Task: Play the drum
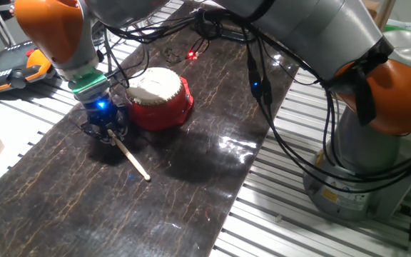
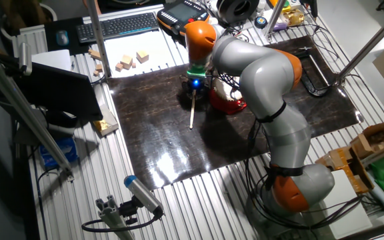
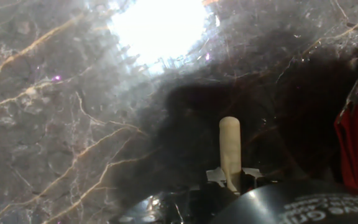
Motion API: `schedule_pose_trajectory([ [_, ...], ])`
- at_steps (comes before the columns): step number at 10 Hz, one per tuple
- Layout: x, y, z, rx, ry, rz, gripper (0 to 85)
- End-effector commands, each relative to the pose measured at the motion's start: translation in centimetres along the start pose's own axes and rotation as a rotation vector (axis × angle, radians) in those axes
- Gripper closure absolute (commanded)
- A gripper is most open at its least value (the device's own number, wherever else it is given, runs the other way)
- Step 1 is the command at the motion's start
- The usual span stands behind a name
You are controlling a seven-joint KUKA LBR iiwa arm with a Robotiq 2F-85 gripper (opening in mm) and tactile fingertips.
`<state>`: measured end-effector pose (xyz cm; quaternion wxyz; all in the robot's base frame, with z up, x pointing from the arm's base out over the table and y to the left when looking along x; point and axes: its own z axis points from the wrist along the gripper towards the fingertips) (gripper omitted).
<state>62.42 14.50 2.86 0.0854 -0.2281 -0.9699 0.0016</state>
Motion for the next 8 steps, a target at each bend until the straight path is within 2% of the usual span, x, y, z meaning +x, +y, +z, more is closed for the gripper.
schedule_pose_trajectory([
  [1, 0.0, 0.0, -0.1, 0.0, 0.001, -0.001, 64.7],
  [3, 0.1, 0.1, -1.4, 0.006, 0.009, -0.011, 65.3],
  [5, 0.3, 0.0, -3.4, 0.007, 0.015, -0.015, 68.7],
  [8, 0.2, -1.8, -6.7, -0.002, 0.018, -0.029, 70.0],
])
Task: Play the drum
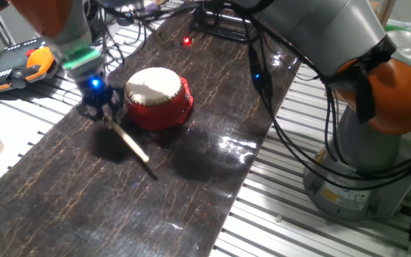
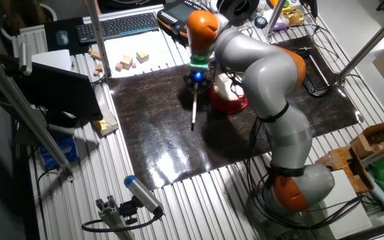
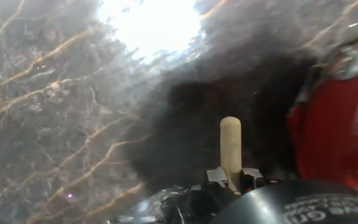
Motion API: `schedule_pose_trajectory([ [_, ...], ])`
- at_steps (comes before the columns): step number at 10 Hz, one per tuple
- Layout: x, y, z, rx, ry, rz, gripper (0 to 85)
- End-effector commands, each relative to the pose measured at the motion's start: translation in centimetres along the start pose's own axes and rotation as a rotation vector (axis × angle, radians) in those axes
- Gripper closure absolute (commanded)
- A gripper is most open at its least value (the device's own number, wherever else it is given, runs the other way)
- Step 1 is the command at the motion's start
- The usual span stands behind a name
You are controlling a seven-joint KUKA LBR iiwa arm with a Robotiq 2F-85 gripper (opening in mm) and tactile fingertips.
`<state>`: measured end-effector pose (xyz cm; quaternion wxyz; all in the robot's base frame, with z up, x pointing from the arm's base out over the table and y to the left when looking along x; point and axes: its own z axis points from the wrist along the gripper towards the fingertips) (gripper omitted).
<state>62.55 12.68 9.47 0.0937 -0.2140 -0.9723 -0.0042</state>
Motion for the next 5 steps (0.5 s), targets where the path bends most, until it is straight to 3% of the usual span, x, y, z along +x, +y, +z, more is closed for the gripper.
schedule_pose_trajectory([
  [1, 0.0, -0.8, -1.2, -0.003, -0.003, 0.0, 70.3],
  [3, -0.4, -2.8, -3.0, -0.015, -0.005, -0.002, 70.0],
  [5, -0.1, -3.7, -3.9, -0.013, -0.013, -0.005, 71.7],
])
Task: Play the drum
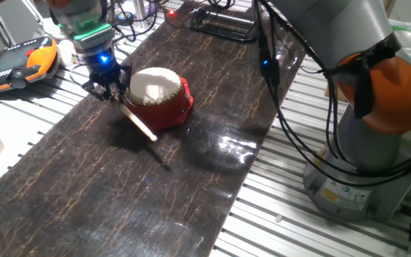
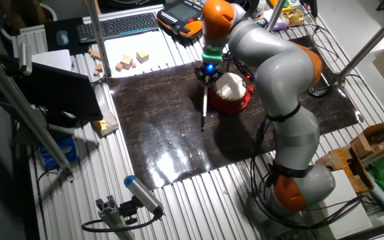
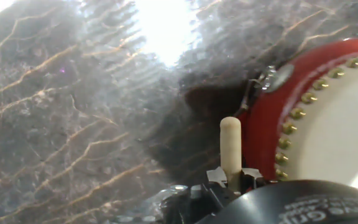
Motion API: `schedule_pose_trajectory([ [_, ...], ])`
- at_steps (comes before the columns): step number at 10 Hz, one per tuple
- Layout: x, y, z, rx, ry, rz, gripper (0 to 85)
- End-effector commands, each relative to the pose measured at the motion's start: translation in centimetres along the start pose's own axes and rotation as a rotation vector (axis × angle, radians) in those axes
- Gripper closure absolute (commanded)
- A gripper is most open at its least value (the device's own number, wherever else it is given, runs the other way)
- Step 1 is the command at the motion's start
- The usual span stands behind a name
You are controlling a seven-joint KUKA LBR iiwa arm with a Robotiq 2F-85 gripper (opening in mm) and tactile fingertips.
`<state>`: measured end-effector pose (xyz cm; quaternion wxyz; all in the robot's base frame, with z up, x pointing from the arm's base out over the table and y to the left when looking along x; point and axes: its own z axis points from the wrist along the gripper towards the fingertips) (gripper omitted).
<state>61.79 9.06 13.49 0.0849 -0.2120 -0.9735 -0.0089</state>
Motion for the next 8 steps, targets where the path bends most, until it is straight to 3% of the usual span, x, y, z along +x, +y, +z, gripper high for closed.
schedule_pose_trajectory([
  [1, 0.4, -0.2, -0.3, -0.003, -0.004, -0.002, 72.0],
  [3, 0.9, -0.7, -0.9, 0.009, -0.016, -0.019, 71.7],
  [8, 1.6, -1.0, -1.4, -0.018, 0.013, -0.023, 72.7],
])
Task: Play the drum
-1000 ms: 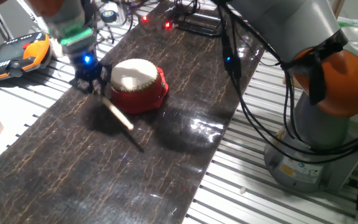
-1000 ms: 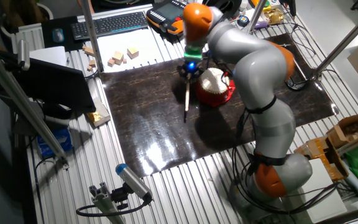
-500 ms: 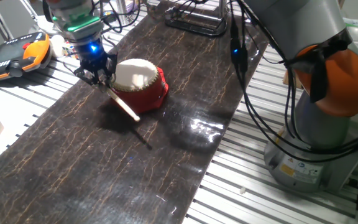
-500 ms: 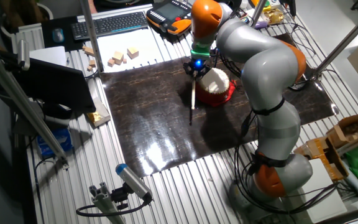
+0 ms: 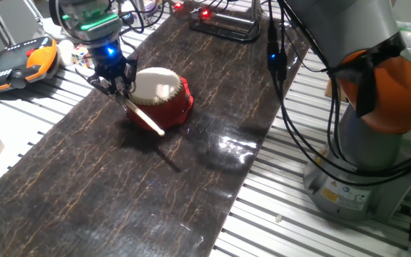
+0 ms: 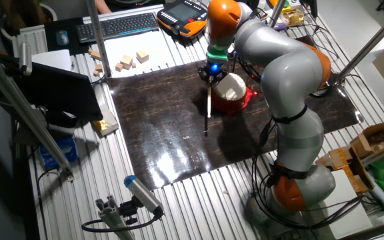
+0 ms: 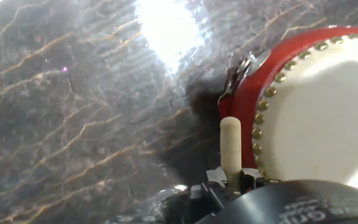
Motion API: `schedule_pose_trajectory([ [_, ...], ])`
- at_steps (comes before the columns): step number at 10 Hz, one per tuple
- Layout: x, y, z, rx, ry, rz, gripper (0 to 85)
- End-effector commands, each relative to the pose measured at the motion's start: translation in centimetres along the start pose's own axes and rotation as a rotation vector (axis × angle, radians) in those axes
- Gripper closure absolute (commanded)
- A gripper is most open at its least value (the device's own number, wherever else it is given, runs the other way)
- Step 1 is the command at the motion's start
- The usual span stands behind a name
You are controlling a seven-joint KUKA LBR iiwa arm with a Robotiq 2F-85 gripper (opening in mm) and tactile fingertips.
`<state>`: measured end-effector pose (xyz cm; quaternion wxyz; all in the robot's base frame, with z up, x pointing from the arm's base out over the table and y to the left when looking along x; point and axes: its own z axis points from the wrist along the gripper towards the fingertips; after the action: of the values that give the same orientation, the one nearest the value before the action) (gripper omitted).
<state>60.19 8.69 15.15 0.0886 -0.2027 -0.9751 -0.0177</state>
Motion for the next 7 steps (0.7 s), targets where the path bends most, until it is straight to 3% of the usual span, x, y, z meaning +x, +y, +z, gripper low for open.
schedule_pose_trajectory([
  [1, 0.03, 0.04, -0.01, 0.01, 0.0, 0.011, 72.7],
  [3, 0.03, 0.04, -0.01, 0.01, 0.004, 0.085, 72.7],
  [5, 0.03, 0.04, -0.01, -0.036, -0.024, 0.266, 72.3],
  [7, 0.03, 0.04, -0.01, -0.042, -0.054, 0.353, 71.3],
])
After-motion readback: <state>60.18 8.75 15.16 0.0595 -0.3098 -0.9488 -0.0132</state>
